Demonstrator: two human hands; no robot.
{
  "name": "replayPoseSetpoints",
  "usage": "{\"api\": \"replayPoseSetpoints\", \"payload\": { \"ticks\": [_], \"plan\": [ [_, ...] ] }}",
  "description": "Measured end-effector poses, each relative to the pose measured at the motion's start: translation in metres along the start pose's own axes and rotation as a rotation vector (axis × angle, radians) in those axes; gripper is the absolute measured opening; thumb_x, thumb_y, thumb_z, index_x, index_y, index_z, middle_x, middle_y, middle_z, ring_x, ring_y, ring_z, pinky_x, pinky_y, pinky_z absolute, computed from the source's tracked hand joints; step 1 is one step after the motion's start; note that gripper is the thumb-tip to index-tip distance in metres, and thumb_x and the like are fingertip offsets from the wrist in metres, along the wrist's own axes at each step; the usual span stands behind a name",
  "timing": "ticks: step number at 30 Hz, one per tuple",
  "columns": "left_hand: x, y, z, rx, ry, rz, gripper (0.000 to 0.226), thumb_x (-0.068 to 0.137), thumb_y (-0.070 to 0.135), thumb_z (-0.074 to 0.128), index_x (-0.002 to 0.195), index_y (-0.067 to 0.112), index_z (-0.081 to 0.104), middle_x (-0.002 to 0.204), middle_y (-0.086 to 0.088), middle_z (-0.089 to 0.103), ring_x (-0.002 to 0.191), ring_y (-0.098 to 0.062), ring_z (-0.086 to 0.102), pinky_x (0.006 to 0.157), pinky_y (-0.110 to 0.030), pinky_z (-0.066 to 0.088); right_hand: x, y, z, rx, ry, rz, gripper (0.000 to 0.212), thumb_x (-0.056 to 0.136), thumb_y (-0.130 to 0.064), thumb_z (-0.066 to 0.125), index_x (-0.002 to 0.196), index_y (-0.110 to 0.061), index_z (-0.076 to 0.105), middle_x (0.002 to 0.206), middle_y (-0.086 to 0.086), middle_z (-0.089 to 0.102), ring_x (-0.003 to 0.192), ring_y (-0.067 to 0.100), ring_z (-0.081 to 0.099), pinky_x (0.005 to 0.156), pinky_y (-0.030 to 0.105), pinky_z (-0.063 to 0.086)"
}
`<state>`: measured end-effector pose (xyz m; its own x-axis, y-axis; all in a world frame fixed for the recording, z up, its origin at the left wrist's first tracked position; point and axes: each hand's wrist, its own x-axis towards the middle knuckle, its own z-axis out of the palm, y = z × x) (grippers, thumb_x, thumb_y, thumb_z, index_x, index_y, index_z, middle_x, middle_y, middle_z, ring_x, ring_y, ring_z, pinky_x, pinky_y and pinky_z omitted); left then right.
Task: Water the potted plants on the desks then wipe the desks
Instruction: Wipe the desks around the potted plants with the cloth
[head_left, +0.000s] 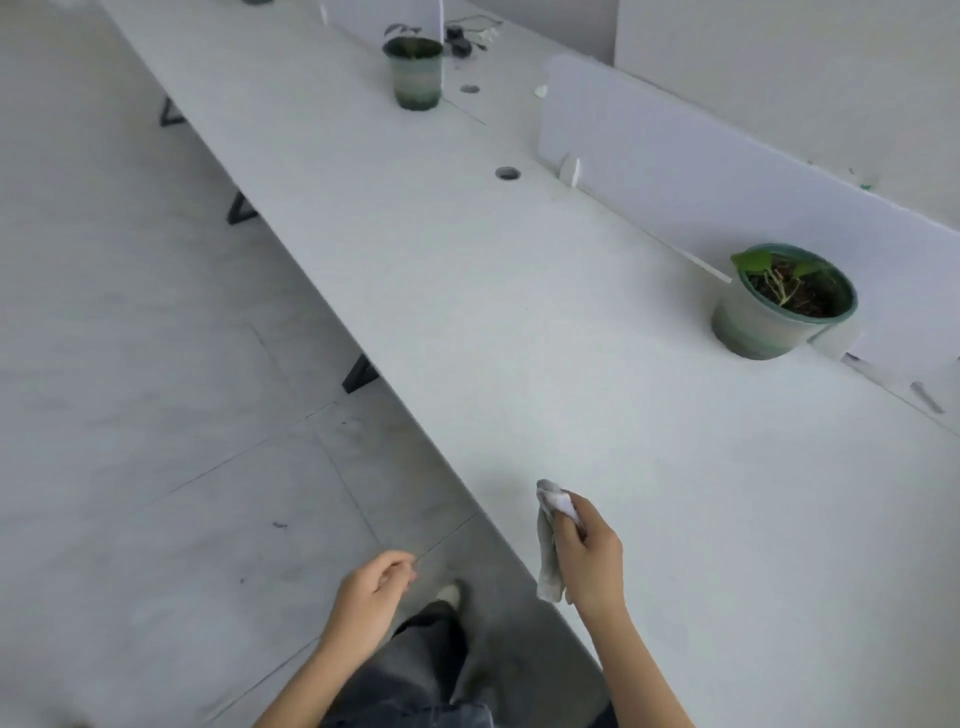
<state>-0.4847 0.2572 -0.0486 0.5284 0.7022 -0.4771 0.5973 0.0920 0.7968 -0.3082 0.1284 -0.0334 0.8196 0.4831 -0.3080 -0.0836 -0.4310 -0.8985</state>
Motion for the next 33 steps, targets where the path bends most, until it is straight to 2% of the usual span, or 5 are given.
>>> {"api": "replayPoseSetpoints", "payload": {
  "ticks": [3,9,20,27,33],
  "plan": [
    [-0.017,-0.024,-0.021,-0.047,0.134,-0.090,0.018,0.093,0.007,0.046,0.090,0.018,0.059,0.081,0.004,0.064,0.079,-0.014,0.060,0.075,-0.020,0.045,-0.007,-0.001,0.034,-0.048,-0.153,-0.065,0.018,0.091,-0.033,0.046,0.081,-0.039,0.059,0.077,-0.017,0.058,0.082,0.011,0.057,0.086,0.031,0.049],
    [-0.018,-0.028,-0.060,-0.202,0.388,-0.112,0.016,0.094,0.007,0.044,0.092,0.010,0.059,0.083,-0.005,0.062,0.080,-0.023,0.058,0.071,-0.024,0.041,-0.015,-0.009,0.076,-0.244,-0.336,-0.190,0.023,0.091,-0.014,0.049,0.106,-0.016,0.066,0.101,-0.003,0.067,0.094,0.011,0.060,0.078,0.014,0.042],
    [0.040,-0.063,-0.177,-0.223,0.383,-0.098,0.018,0.093,0.006,0.043,0.089,0.014,0.060,0.081,0.000,0.063,0.079,-0.017,0.058,0.067,-0.013,0.040,0.025,-0.064,0.208,-0.244,-0.256,-0.195,0.026,0.091,-0.011,0.046,0.108,-0.016,0.065,0.096,0.000,0.063,0.090,0.016,0.057,0.075,0.024,0.040],
    [0.124,-0.065,-0.306,-0.266,0.476,-0.048,0.017,0.094,0.009,0.043,0.090,0.012,0.059,0.083,-0.004,0.062,0.085,-0.024,0.058,0.075,-0.026,0.041,0.049,-0.103,0.326,-0.260,-0.181,-0.192,0.022,0.092,-0.015,0.044,0.100,-0.011,0.064,0.083,0.004,0.059,0.072,0.016,0.051,0.060,0.021,0.038],
    [0.150,-0.076,-0.310,-0.195,0.205,-0.163,0.029,0.094,0.009,0.042,0.074,0.025,0.055,0.080,0.002,0.061,0.081,-0.019,0.057,0.070,-0.021,0.043,0.066,-0.130,0.374,-0.359,-0.227,-0.191,0.025,0.093,-0.014,0.046,0.111,-0.012,0.063,0.091,0.007,0.064,0.078,0.020,0.056,0.063,0.022,0.040]
  ]
}}
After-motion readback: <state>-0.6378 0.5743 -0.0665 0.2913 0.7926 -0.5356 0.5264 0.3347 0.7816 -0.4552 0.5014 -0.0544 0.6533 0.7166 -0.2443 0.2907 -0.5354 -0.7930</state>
